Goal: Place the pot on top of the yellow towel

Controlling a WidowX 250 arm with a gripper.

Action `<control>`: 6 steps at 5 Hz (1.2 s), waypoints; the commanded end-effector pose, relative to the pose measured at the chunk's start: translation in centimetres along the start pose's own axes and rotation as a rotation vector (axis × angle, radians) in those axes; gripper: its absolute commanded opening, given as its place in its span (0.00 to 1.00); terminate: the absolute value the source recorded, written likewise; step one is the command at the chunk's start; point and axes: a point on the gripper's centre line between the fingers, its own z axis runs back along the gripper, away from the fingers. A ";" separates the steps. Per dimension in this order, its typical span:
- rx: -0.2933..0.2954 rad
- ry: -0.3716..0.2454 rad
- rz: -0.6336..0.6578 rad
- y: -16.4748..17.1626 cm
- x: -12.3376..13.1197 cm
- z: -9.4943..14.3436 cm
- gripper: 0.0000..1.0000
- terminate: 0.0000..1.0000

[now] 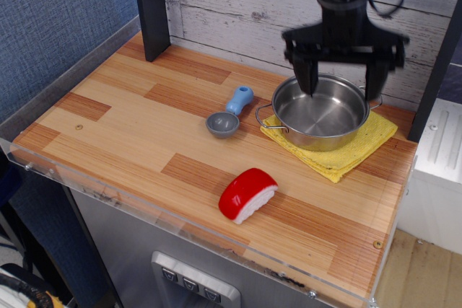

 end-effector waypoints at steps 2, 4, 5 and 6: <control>0.052 -0.144 0.157 3.3 -0.1 9.4 1.00 0.00; 0.052 -0.144 0.157 3.3 -0.1 9.4 1.00 0.00; 0.052 -0.144 0.157 3.3 -0.1 9.4 1.00 0.00; 0.052 -0.144 0.157 3.3 -0.1 9.4 1.00 0.00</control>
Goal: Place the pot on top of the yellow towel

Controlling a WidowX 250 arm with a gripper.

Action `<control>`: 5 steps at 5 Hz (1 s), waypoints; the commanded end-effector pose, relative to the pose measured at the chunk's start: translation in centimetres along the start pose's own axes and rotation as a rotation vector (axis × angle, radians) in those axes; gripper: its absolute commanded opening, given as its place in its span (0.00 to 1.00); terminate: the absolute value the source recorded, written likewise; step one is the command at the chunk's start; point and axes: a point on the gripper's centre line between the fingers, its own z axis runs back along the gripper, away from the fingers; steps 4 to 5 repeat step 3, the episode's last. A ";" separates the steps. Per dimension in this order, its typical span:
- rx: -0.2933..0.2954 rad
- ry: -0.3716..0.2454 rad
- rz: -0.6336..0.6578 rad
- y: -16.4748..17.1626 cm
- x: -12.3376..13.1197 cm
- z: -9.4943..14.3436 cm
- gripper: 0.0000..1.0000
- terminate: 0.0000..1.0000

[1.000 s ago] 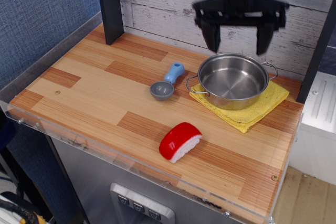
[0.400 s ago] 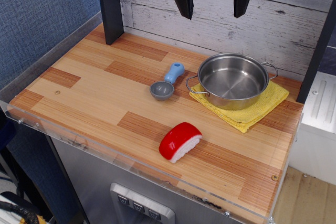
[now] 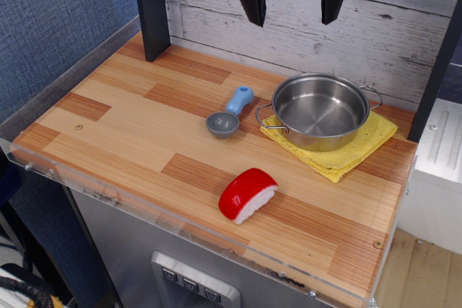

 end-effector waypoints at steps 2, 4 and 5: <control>-0.015 -0.039 0.005 0.0 -0.2 1.6 1.00 0.00; -0.015 -0.039 0.005 0.0 -0.2 1.6 1.00 1.00; -0.015 -0.039 0.005 0.0 -0.2 1.6 1.00 1.00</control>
